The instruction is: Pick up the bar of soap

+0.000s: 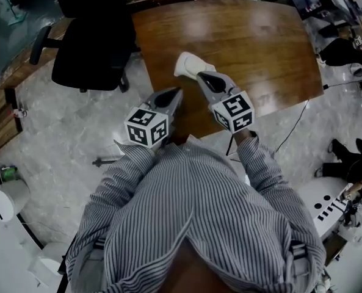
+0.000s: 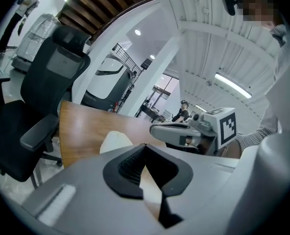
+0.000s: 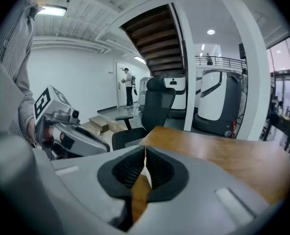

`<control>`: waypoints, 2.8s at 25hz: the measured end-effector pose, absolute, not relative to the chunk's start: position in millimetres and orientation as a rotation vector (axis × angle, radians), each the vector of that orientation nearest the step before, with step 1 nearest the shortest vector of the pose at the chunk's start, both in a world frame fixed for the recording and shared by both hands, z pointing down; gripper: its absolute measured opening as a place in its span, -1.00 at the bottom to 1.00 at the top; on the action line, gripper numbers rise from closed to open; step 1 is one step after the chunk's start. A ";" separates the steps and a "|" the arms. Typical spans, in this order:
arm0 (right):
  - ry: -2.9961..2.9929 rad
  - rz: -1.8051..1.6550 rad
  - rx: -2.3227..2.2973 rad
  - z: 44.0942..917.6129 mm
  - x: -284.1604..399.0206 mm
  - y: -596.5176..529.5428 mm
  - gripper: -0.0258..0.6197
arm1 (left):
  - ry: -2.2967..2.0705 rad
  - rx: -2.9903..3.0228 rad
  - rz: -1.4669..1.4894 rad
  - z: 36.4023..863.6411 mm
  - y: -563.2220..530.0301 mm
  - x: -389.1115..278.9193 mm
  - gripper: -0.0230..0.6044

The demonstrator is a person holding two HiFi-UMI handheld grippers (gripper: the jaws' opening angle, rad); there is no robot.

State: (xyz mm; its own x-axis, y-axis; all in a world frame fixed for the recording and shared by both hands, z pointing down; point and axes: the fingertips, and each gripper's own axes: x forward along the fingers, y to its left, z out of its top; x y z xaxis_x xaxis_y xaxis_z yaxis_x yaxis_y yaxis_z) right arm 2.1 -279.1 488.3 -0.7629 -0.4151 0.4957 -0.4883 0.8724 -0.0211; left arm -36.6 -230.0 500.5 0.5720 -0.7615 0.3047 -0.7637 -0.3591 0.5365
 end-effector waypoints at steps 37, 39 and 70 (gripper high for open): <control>-2.060 0.111 0.011 602.0 -23.2 -315.0 -0.07 | -1.259 2.036 -0.017 544.9 -228.2 -52.1 -0.91; -2.062 0.110 0.022 600.8 -22.8 -315.3 -0.10 | -1.260 2.036 -0.017 544.1 -227.4 -51.6 -0.91; -3.063 1.132 0.912 405.1 34.3 -305.6 -0.12 | -1.298 2.328 -0.040 434.3 -273.0 -26.7 -0.91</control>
State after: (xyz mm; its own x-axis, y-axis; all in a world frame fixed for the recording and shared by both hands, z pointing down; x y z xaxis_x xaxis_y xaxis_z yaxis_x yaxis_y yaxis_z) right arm 34.3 -305.6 405.1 -0.8268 -0.5606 -0.0456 -0.3963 0.6381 -0.6601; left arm -26.7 -273.0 434.3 0.5515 -0.8102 0.1985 -0.7966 -0.4408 0.4138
